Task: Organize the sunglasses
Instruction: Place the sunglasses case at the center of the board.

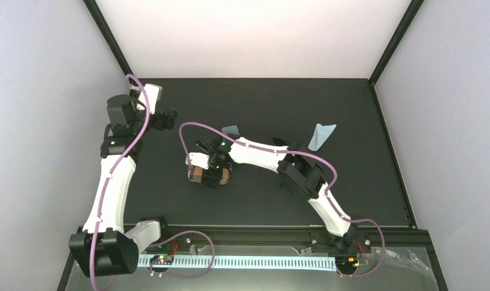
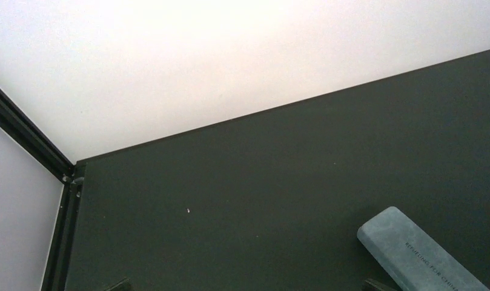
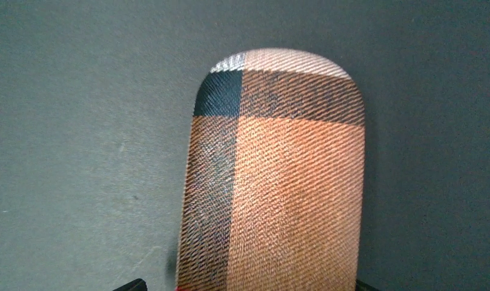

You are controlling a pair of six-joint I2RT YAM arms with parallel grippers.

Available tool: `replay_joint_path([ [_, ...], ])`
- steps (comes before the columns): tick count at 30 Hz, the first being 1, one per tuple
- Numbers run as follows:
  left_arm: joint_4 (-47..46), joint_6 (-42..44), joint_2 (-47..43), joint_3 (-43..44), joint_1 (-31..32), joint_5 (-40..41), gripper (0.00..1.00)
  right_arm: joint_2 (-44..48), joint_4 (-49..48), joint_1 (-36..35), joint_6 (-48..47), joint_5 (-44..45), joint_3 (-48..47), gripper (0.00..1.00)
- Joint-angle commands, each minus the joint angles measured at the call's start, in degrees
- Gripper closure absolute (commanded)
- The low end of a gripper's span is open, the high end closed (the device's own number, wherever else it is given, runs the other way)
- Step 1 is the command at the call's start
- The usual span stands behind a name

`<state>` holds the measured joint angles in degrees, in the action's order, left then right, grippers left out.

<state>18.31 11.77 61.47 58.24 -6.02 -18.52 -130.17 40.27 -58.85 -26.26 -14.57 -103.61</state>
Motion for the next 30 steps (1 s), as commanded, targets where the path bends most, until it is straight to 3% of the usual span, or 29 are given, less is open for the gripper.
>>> replay_joint_path([
  [1,-1.46,-0.22,-0.85,-0.41,-0.31,-1.59,0.01,5.2,-1.87,0.64,2.61,-3.03,0.54,0.1],
  [7,-1.69,0.09,-0.98,-0.58,-0.31,-1.45,0.01,6.39,-3.76,3.46,6.11,-6.37,0.35,0.11],
  [17,-2.16,-0.07,-0.47,-0.75,-0.32,-2.22,0.01,0.33,-2.68,4.01,6.38,-2.3,-2.99,0.19],
  [30,-2.29,0.24,1.01,-0.76,-0.33,-2.55,0.01,1.44,-6.71,3.48,5.53,3.14,4.97,0.21],
])
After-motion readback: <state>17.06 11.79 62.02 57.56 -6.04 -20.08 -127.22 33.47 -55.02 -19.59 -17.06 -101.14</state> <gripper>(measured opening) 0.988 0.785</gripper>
